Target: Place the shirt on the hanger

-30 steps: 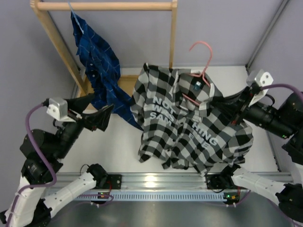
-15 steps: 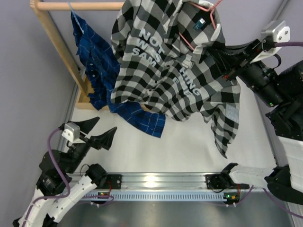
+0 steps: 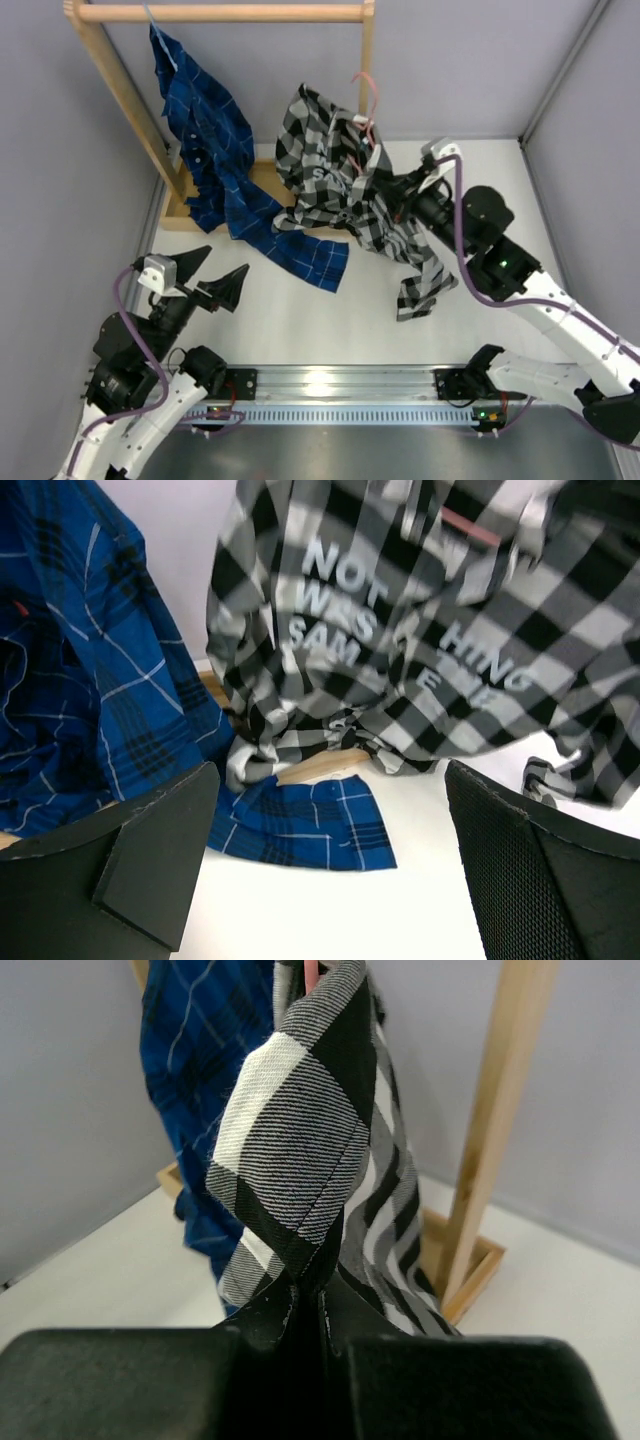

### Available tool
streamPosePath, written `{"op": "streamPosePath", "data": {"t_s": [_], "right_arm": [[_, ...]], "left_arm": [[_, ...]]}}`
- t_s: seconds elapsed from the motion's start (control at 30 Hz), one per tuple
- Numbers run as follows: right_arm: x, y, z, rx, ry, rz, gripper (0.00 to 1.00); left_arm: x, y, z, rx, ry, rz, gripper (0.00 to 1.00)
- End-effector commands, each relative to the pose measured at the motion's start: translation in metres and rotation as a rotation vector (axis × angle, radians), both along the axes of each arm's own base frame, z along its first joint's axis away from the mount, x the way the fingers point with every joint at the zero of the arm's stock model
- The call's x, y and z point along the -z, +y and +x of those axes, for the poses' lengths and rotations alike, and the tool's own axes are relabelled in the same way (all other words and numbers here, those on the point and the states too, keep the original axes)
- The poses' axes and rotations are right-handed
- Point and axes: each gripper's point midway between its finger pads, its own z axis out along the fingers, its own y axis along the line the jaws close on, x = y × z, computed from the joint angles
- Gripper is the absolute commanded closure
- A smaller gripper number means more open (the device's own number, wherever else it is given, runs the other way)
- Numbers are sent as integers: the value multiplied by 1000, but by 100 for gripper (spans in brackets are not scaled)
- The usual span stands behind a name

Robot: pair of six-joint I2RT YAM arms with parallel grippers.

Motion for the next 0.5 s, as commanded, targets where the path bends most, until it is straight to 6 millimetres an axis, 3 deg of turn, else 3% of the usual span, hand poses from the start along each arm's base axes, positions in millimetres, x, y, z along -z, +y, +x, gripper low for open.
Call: {"op": "streamPosePath", "data": {"t_s": [0.0, 0.07, 0.2, 0.33, 0.47], "right_arm": [[-63, 8, -24, -28, -134, 281, 100], [-53, 17, -15, 13, -92, 290, 100], [-61, 45, -12, 22, -49, 325, 100], [-80, 71, 24, 107, 33, 344, 100], [-74, 76, 52, 239, 146, 429, 100]], "left_arm": [[-3, -6, 3, 18, -6, -16, 2], [-2, -3, 7, -7, 3, -16, 2], [2, 7, 18, -84, 28, -16, 2], [5, 27, 30, -214, 49, -25, 2], [11, 57, 37, -384, 89, -64, 2]]}}
